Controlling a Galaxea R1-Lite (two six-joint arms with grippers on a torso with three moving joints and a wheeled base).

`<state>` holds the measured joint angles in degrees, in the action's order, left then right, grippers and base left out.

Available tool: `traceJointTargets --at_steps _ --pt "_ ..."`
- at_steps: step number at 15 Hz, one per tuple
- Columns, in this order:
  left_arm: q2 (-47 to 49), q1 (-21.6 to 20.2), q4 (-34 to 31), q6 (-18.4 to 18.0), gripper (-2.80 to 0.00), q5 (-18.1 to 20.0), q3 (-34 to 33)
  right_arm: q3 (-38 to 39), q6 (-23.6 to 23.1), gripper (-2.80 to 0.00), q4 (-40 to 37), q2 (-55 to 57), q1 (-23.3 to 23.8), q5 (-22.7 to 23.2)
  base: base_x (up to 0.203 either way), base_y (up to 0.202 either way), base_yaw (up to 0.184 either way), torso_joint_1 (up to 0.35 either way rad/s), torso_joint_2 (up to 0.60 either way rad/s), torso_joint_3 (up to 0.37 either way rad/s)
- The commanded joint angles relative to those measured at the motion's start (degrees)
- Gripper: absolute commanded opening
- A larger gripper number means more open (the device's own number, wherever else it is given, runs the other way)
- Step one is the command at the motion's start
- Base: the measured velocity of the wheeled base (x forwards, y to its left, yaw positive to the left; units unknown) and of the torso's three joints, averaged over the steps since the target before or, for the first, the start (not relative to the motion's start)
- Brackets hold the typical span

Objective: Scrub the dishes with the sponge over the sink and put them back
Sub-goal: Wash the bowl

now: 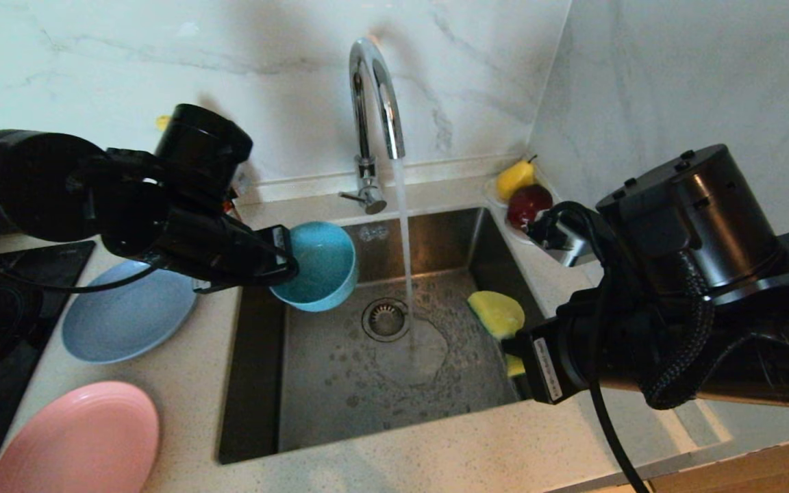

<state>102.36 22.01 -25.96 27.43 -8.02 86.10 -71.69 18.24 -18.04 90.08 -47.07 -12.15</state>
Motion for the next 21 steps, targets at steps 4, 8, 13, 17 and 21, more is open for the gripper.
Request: traceJointTargets --at_steps 4,8,13,17,21 --pt "11.04 6.91 2.58 6.1 -2.8 -4.15 3.58 0.24 -0.04 -2.8 -0.06 -1.49 -0.04 -0.06 0.0 0.0 0.0 0.0 0.0 0.0" --pt "15.92 9.82 6.09 7.76 -2.8 -8.4 6.14 0.06 -0.13 -2.8 -0.21 -2.08 -0.04 -0.06 0.0 0.0 0.0 0.0 0.0 0.0" --pt "19.84 10.09 6.18 9.84 -2.8 -8.73 9.18 -0.11 -0.22 -2.8 -0.41 -2.63 -0.04 0.03 0.0 0.0 0.0 0.0 0.0 0.0" --pt "23.31 10.07 6.37 11.02 -2.8 -12.1 13.31 -0.11 -0.3 -2.8 -0.5 -2.45 -0.04 0.03 0.0 0.0 0.0 0.0 0.0 0.0" --pt "25.29 10.05 6.8 11.76 -2.8 -12.14 17.69 -0.03 -0.31 -2.8 -0.41 -2.63 0.04 0.03 0.0 0.0 0.0 0.0 0.0 0.0"
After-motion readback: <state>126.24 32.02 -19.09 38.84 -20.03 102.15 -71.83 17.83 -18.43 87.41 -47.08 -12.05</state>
